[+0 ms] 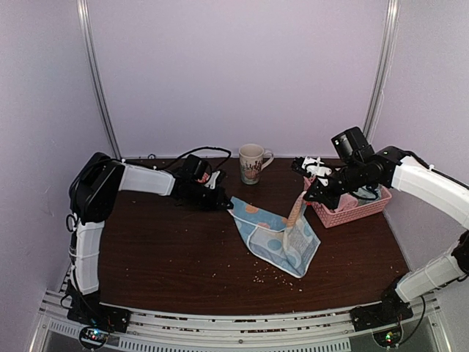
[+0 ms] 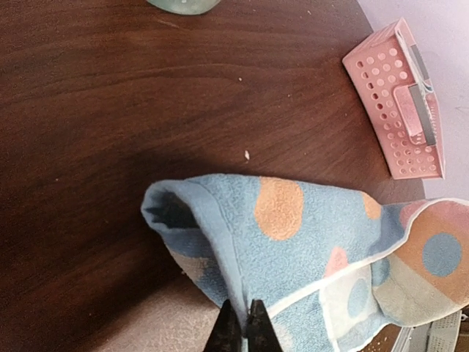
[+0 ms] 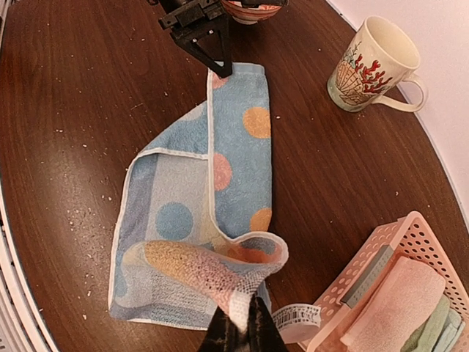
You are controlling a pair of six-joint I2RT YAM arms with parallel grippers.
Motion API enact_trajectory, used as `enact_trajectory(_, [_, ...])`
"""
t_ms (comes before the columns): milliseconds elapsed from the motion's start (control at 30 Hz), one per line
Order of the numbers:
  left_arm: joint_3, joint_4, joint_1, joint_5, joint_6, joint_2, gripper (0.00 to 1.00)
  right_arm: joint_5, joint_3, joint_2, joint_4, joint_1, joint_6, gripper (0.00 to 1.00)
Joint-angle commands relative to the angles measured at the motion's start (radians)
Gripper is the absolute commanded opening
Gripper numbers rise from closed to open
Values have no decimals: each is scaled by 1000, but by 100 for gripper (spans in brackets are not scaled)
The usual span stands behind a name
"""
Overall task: Roll the towels
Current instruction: Flatten out the towel at the center of the board.
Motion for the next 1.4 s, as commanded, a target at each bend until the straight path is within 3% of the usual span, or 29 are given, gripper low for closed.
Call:
enact_trajectory(0, [27,-17,-3,-15,28,-57,0,92,4,-7,23,3,22,4])
enact_trajectory(233, [-75,-73,39,-157,75,-383,0,263,95,-1,61,-17,70,0])
enact_trajectory(467, [-185,-174,56,-320,113,-772,0,265,245,6,57,-43,112,0])
enact_trajectory(600, [-225,-272,55,-342,106,-951,0,137,280,-50,31,-46,96,0])
enact_trajectory(733, [-339,-298,53,-354,86,-1157,0,11,208,-160,37,-46,99,1])
enact_trajectory(967, [-509,-321,40,-271,30,-1463,0,-257,137,-315,-191,-68,-11,4])
enact_trajectory(1067, [-536,-337,38,-268,-12,-1507,0,-345,119,-312,-249,-89,-32,5])
enact_trajectory(1167, [-552,-402,38,-361,-34,-1455,0,-357,86,-248,-191,-89,16,5])
enact_trajectory(1267, [-574,-466,41,-554,-82,-1343,0,-264,78,-97,-84,-89,93,2])
enact_trajectory(1367, [-613,-342,105,-566,-87,-1179,0,-126,151,151,-33,-89,175,11])
